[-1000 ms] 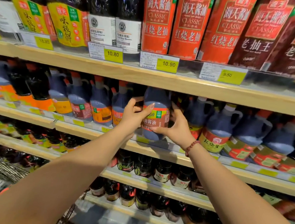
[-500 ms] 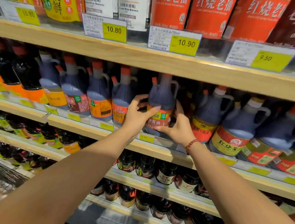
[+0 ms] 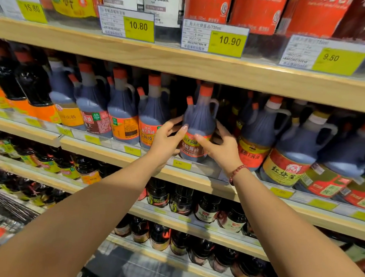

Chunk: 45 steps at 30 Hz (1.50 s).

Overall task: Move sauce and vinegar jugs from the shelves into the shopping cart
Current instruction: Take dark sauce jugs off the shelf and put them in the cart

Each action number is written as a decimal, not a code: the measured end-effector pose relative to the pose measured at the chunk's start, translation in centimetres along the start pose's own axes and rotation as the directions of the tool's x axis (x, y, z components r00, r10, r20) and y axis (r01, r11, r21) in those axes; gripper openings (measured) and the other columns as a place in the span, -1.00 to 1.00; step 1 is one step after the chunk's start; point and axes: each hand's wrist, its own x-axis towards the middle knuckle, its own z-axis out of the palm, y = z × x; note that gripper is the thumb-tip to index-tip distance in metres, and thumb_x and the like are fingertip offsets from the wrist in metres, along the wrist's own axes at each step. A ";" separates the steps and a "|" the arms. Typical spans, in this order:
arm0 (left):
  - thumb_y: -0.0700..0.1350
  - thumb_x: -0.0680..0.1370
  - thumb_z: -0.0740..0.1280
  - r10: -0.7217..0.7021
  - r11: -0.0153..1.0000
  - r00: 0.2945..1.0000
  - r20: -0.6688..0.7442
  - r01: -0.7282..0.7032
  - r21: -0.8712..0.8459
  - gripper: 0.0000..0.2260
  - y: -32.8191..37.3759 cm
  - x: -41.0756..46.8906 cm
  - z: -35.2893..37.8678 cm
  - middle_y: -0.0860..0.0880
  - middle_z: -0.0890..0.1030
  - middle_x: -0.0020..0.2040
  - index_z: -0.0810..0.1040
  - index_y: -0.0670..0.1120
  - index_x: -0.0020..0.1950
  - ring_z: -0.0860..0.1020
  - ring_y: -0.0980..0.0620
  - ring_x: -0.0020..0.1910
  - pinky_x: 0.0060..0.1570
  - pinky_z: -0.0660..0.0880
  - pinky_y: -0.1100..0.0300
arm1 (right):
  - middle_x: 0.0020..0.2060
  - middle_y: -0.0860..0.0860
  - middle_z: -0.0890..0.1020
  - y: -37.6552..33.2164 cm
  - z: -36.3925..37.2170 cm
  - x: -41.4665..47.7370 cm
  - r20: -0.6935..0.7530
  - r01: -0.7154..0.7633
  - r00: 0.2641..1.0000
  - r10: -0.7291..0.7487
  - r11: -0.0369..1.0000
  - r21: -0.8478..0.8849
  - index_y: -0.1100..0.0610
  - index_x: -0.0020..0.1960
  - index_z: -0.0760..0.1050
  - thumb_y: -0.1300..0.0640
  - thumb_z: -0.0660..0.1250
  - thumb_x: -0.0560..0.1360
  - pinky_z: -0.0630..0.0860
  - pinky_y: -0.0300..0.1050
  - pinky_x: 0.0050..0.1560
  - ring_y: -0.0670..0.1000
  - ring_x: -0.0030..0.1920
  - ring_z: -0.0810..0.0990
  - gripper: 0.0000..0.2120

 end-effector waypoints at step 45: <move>-0.26 0.46 0.42 0.075 0.997 0.989 -0.129 -0.073 0.019 -0.62 -0.1 0.6 1.2 -0.15 0.59 0.18 0.50 -0.20 0.26 0.55 -0.01 0.18 0.21 0.50 0.10 | 0.29 0.18 0.46 0.3 1.3 1.2 -0.193 -0.090 0.976 0.099 0.994 0.056 0.19 0.37 0.34 0.15 0.46 0.41 0.45 -0.10 0.15 0.10 0.25 0.49 -0.42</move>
